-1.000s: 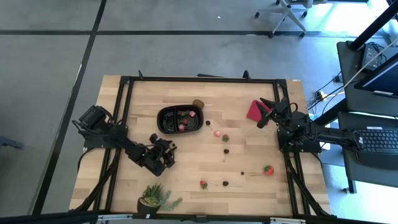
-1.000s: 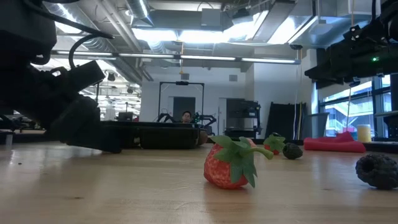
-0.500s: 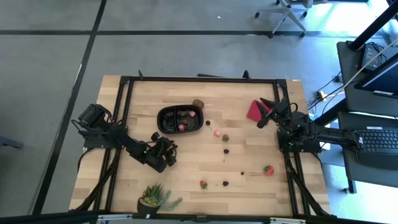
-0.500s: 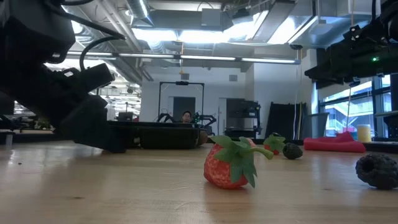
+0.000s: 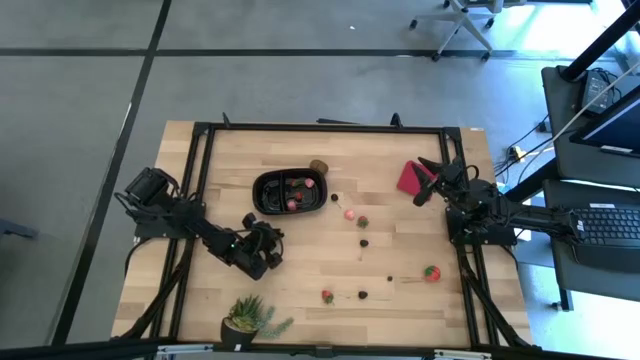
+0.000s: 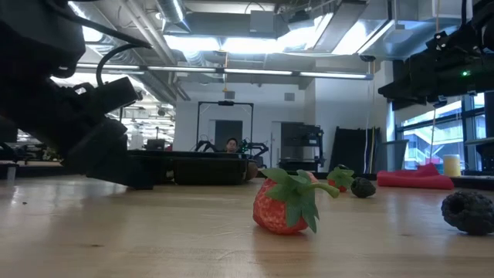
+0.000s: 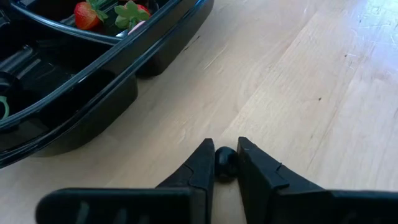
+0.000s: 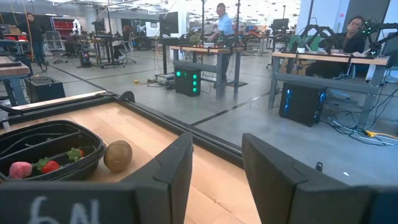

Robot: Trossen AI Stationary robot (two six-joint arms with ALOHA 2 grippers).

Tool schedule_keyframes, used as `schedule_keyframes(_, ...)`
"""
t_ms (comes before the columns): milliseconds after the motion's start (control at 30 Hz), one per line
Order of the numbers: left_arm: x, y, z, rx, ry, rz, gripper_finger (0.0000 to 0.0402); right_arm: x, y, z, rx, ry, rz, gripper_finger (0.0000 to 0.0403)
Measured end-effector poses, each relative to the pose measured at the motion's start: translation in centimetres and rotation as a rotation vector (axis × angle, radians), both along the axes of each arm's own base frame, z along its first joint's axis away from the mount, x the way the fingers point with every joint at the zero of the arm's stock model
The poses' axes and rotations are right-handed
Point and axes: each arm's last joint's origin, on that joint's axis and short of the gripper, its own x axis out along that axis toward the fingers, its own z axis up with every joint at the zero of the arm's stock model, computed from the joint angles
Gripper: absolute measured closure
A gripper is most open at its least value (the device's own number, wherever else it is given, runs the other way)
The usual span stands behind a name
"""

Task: Pick and placing Produce into tupperware
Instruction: Put the blueberry into the black bin

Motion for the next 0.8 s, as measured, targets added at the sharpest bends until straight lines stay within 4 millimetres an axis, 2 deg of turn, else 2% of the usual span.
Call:
schedule_keyframes(200,0.1,0.0,0.0,-0.004,-0.014,-0.004,0.0364,0.0,0.0,0.0,0.0,0.0,0.0,0.026)
schedule_keyframes(333,0.2,-0.3,1.0,-0.032,-0.032,-0.041,0.0362,0.0,0.0,0.0,0.0,0.0,0.0,0.026)
schedule_keyframes(467,0.0,-0.6,3.3,-0.094,-0.053,-0.131,0.0366,0.0,0.0,0.0,0.0,0.0,0.0,0.026)
schedule_keyframes(600,-0.1,-0.1,6.1,-0.069,-0.138,-0.139,0.0368,0.0,0.0,0.0,0.0,0.0,0.0,0.026)
schedule_keyframes(700,-0.4,1.1,7.8,-0.042,-0.171,-0.094,0.0365,0.0,0.0,0.0,0.0,0.0,0.0,0.026)
schedule_keyframes(800,-0.8,2.8,8.6,-0.004,-0.147,-0.023,0.0363,0.0,0.0,0.0,0.0,0.0,0.0,0.026)
